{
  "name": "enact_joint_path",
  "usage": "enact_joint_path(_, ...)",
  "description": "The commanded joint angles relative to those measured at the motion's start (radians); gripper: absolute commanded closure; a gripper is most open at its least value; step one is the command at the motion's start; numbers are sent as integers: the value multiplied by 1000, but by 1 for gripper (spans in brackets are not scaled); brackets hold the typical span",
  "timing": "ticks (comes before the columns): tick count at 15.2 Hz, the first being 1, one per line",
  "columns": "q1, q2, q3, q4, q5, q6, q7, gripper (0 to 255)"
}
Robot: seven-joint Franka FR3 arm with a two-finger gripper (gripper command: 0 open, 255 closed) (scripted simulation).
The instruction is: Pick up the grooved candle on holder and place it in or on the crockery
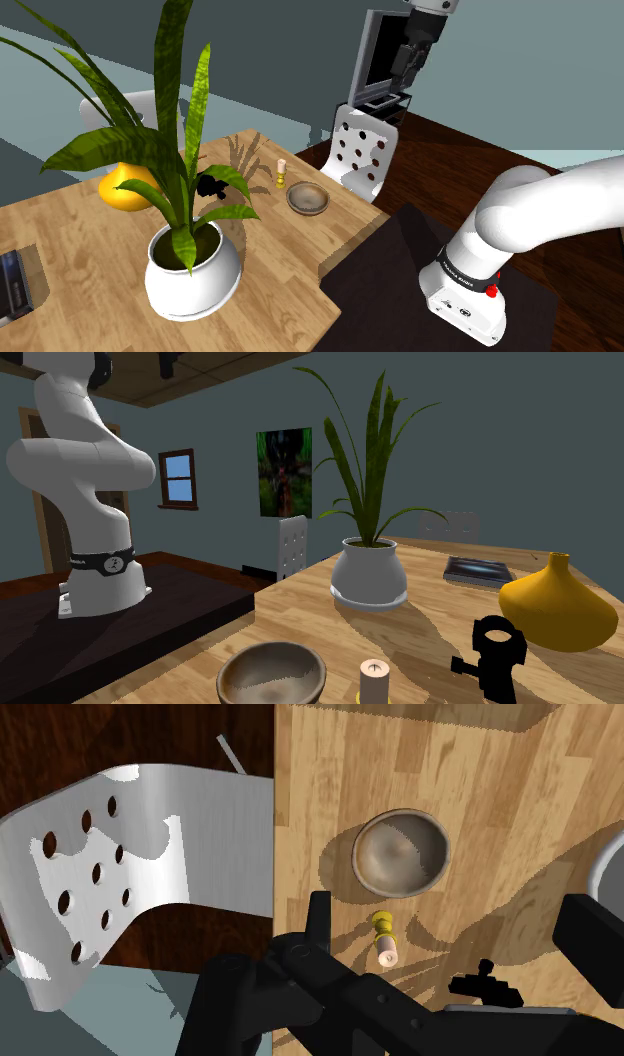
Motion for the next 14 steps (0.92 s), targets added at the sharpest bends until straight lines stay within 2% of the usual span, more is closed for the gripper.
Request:
enact_joint_path(1, 0, 0, 0, 0, 0, 0, 0, 0)
enact_joint_path(7, 17, 193, 2, 9, 11, 145, -6, 0)
enact_joint_path(14, 35, 443, 7, 75, 25, 284, -17, 0)
